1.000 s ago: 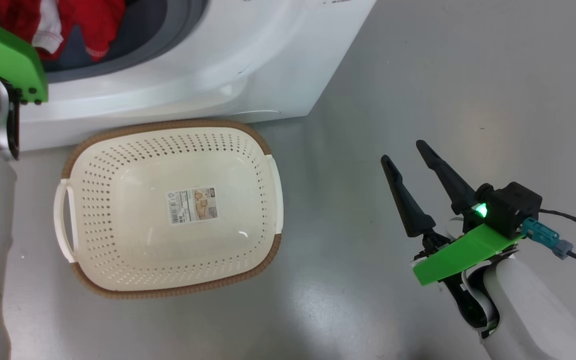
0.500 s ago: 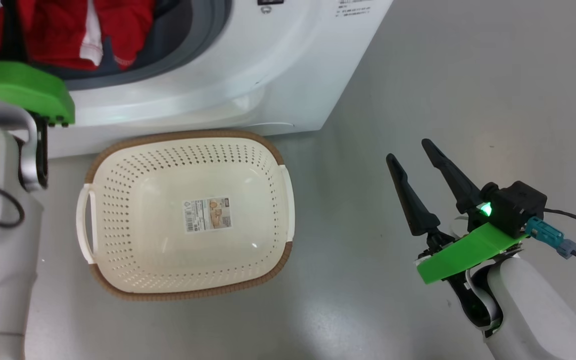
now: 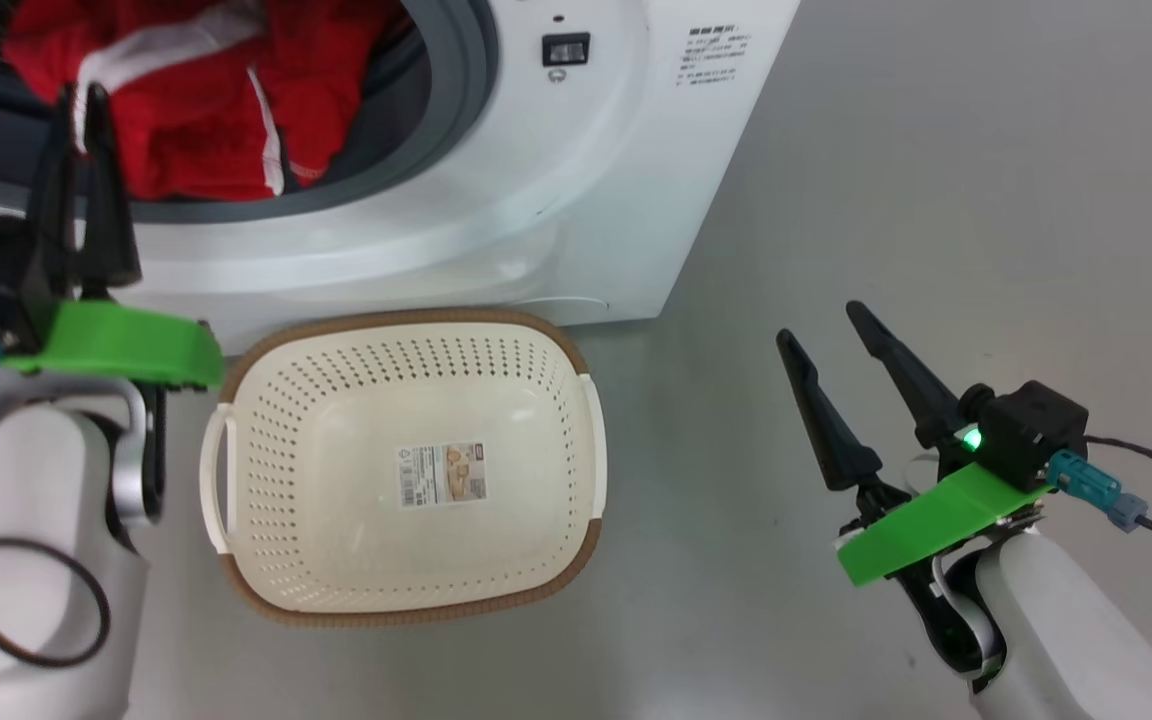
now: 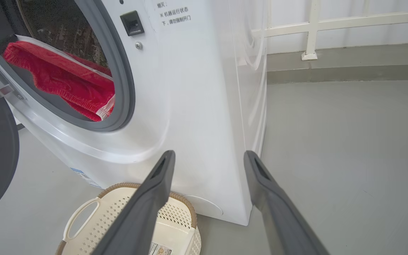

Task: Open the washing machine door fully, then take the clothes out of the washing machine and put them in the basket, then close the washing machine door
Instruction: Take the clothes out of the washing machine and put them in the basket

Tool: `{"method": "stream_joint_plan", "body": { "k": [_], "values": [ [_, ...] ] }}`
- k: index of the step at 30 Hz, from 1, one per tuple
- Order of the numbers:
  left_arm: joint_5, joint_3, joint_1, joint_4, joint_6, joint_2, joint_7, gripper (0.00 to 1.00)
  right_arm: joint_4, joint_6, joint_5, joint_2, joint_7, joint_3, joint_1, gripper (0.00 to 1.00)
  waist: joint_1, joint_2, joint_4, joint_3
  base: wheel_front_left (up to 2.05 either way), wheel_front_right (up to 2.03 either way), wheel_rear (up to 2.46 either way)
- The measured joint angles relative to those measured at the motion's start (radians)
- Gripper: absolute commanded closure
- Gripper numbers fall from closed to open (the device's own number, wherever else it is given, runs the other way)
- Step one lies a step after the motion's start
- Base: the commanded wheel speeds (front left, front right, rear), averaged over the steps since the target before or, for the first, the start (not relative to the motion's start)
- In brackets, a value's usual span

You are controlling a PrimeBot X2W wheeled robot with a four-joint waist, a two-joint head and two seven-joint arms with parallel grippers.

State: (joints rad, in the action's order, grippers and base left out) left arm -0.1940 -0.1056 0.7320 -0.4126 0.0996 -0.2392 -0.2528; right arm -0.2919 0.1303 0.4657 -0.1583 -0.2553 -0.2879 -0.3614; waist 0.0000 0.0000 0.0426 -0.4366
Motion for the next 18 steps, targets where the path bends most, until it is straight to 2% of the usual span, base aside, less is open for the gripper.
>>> {"method": "stream_joint_plan", "body": {
  "k": [18],
  "values": [
    [-0.029,-0.006,-0.287,0.248,0.025,0.016,0.007,1.0,-0.034,0.0,0.001,0.008,0.0,-0.018,0.038,0.0,0.0001,0.0,-0.01,0.135,0.0,0.0,0.0]
  ]
}}
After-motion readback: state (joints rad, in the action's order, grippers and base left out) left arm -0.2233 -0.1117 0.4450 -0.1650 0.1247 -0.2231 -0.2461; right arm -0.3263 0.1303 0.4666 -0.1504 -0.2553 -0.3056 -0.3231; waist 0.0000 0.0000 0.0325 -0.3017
